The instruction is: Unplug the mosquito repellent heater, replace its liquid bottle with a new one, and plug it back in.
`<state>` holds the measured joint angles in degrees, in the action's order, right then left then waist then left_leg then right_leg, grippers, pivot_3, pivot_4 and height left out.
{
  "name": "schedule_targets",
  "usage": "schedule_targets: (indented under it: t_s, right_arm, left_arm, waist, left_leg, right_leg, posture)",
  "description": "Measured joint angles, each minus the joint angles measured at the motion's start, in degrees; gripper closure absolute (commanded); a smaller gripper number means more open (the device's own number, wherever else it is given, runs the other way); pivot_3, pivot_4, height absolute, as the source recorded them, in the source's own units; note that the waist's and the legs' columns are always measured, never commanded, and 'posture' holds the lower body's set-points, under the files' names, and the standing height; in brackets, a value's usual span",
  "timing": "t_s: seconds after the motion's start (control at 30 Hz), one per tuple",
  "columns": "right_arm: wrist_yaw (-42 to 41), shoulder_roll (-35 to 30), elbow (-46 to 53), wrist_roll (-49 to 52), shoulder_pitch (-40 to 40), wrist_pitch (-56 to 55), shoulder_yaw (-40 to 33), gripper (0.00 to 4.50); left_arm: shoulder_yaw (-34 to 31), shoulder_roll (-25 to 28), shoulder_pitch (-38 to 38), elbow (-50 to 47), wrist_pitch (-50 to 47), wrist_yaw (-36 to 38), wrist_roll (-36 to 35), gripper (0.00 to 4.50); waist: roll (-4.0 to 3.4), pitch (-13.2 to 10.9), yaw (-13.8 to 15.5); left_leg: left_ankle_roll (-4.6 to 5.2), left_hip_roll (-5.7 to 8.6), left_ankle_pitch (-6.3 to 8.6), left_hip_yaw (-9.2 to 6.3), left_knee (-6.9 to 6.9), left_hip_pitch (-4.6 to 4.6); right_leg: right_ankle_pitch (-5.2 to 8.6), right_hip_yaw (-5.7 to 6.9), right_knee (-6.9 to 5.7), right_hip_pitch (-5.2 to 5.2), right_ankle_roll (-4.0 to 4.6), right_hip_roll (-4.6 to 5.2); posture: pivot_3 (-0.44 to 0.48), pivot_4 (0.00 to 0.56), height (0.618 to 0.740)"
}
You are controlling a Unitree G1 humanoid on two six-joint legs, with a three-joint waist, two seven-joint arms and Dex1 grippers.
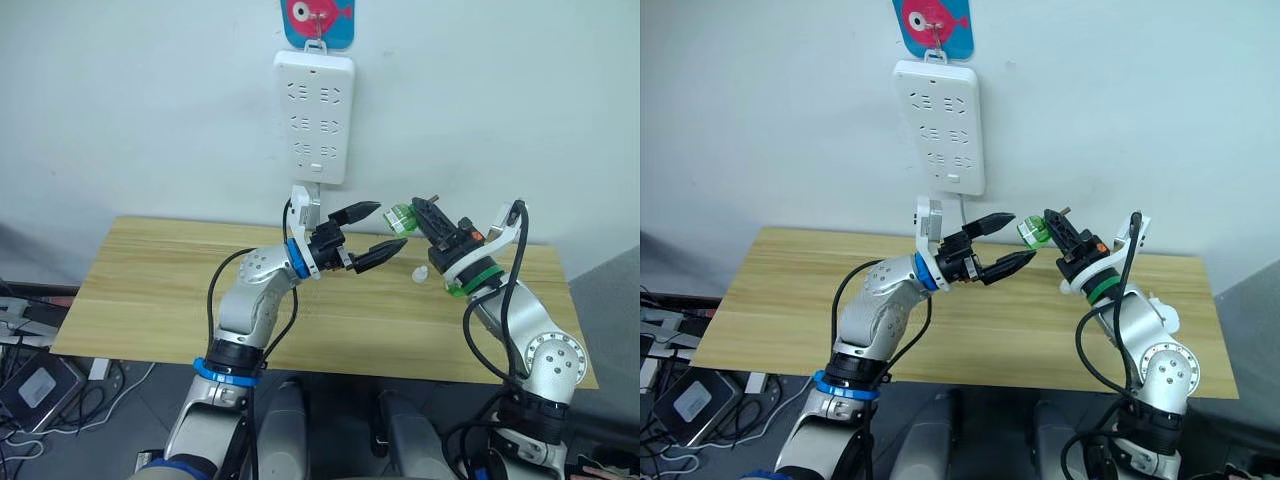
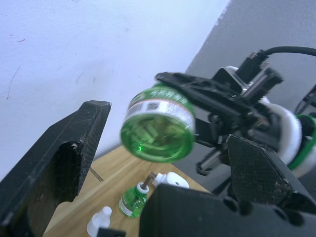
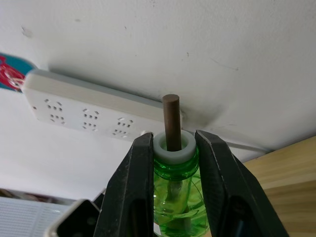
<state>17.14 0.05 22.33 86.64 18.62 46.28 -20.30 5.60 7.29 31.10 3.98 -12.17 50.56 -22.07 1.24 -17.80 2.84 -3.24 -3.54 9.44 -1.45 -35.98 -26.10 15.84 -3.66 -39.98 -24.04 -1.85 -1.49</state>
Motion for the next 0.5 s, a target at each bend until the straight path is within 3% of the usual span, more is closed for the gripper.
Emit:
schedule_targets:
  t_s: [0.4,0.5]
  right_arm:
    - [3.3,-4.2,1.4,5.9,-0.7,-5.0,5.8,3.64]
    - [3.6,-4.7,1.6,6.7,-1.0,-6.2,6.9,3.64]
  left_arm:
    - [1.1,-2.5,0.0,0.1,3.8,-4.3,1.7,0.00]
    - [1.3,-2.7,0.0,0.2,4.2,-4.9,2.0,0.61]
  waist:
    - [0.02,0.1,0.0]
    - [0.03,0.1,0.0]
  left_leg:
    - [0.00,0.01,0.00,0.03,-0.01,0.00]
    - [0.00,0.01,0.00,0.02,-0.01,0.00]
  right_leg:
    - [0.08,-0.04,0.01,0.00,-0.13,-0.01]
    - [0.11,-0.04,0.01,0.00,-0.19,-0.01]
  posture:
    - [0.210,0.240,0.740]
    - [0.208,0.239,0.740]
